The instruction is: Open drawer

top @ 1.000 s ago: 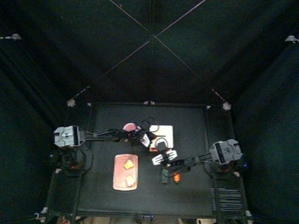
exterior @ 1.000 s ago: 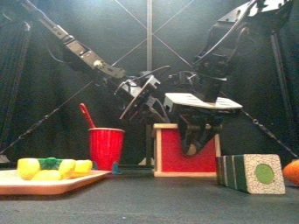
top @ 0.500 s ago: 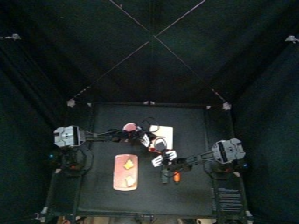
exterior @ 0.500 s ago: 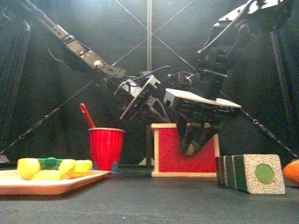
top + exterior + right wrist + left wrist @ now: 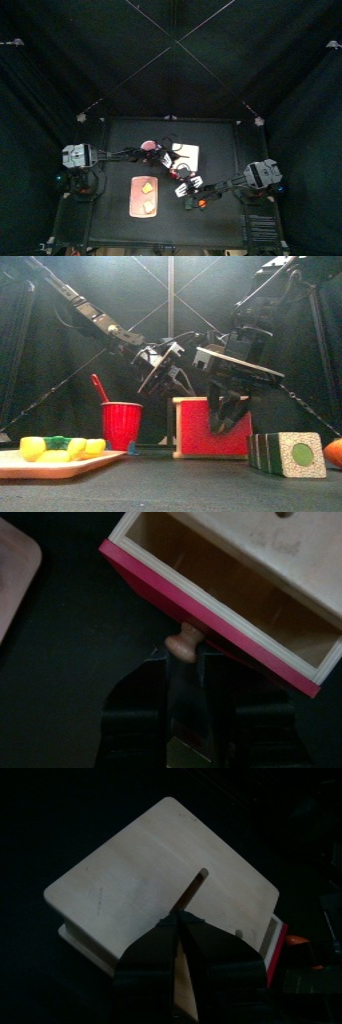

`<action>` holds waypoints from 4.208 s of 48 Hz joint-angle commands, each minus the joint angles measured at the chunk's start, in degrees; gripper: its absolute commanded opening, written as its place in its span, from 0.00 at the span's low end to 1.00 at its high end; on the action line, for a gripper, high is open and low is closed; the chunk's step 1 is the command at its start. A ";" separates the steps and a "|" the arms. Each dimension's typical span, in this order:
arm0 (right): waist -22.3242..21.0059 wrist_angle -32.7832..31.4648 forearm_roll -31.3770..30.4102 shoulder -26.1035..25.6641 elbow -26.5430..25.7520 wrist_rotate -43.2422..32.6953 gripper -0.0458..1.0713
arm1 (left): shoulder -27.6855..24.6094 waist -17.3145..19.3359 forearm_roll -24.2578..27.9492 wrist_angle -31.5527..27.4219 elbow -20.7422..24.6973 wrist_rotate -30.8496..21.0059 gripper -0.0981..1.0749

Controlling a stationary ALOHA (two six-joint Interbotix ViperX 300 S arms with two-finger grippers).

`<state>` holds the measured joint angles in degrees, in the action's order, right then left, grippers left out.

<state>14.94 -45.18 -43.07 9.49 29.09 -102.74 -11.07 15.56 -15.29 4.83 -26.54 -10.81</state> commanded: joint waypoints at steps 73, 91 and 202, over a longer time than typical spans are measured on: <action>3.60 -3.43 3.43 -10.99 7.29 -0.70 0.43 | 2.90 0.18 -0.09 -0.62 -0.18 0.18 0.50; 3.25 -3.16 2.46 -14.24 10.20 -1.32 0.43 | 5.45 0.18 1.23 -2.99 -0.62 0.35 0.50; 8.96 -13.71 -3.78 -7.73 -8.09 -27.42 0.75 | 13.27 -0.26 17.49 -0.18 -7.47 0.35 0.50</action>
<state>23.91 -59.06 -46.67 2.72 21.97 -129.99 1.05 15.21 2.11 4.04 -34.63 -10.46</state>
